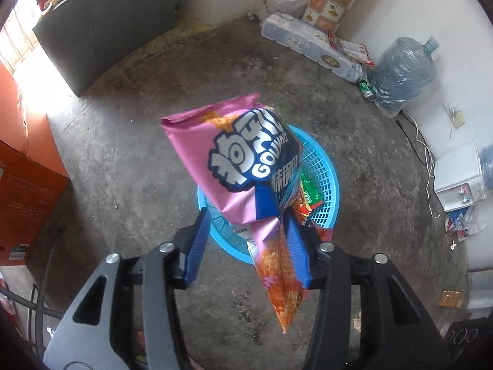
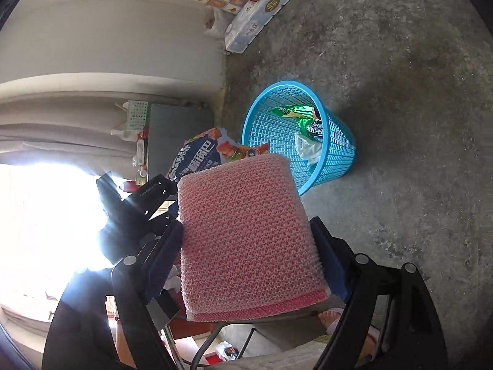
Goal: Collect trash
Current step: 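Carry pink bag and pink pad to the blue wastebasket and release both, then return both tools to the table above the plastic bag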
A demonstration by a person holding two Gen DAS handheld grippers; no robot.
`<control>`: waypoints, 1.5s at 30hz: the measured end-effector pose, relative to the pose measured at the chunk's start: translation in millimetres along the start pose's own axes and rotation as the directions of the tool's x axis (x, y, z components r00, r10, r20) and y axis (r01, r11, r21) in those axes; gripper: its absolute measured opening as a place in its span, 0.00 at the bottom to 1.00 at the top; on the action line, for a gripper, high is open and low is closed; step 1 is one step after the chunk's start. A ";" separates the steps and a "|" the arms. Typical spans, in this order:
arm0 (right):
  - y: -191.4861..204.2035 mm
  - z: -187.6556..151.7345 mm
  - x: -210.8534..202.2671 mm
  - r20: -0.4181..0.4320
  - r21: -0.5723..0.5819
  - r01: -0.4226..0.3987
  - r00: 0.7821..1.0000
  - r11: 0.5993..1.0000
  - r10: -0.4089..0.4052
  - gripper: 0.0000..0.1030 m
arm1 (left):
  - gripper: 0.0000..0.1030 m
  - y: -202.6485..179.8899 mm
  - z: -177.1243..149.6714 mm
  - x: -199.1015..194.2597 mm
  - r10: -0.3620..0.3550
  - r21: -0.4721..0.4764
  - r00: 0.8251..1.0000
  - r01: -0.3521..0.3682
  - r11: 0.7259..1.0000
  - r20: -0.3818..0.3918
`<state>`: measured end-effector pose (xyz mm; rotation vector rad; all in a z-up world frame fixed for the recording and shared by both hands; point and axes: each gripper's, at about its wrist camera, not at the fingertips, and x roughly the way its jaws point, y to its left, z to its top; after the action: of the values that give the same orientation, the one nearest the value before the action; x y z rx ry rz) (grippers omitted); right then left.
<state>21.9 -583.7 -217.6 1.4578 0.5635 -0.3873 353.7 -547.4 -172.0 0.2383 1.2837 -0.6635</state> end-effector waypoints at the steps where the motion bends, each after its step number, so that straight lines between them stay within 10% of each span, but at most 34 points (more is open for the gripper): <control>1: -1.1 2.7 3.4 0.000 -0.007 0.016 1.000 1.000 -0.016 0.78 | 0.54 5.7 1.4 3.1 -0.019 -0.032 1.000 0.019 0.999 -0.004; 7: 9.9 32.6 53.2 -0.038 -0.095 0.119 0.992 0.988 -0.123 0.78 | 0.56 42.1 -4.3 -33.6 -0.072 -0.065 0.997 0.074 0.995 0.028; 18: 46.9 94.7 186.3 -0.017 -0.223 0.344 0.934 0.912 -0.356 0.81 | 0.66 104.7 -75.7 -228.2 -0.112 0.090 0.965 0.093 0.992 0.238; 27: 44.7 47.2 143.4 -0.033 -0.291 0.265 0.957 0.919 -0.287 0.81 | 0.70 184.3 -196.0 -320.1 -0.074 0.039 0.926 0.064 0.997 0.369; 33: 82.9 7.4 69.1 -0.015 -0.416 0.177 0.979 0.892 -0.202 0.81 | 0.70 247.7 -278.4 -374.1 -0.003 -0.130 0.864 0.080 0.988 0.504; 45: 221.4 -163.2 3.6 -0.229 -0.731 -0.175 0.973 0.659 0.005 0.81 | 0.70 366.7 -446.0 -459.3 0.325 -0.506 0.752 0.013 0.862 0.573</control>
<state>130.7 -401.9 -42.2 0.7033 0.7072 0.1021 146.7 122.2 58.6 -0.2847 0.6996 -0.2074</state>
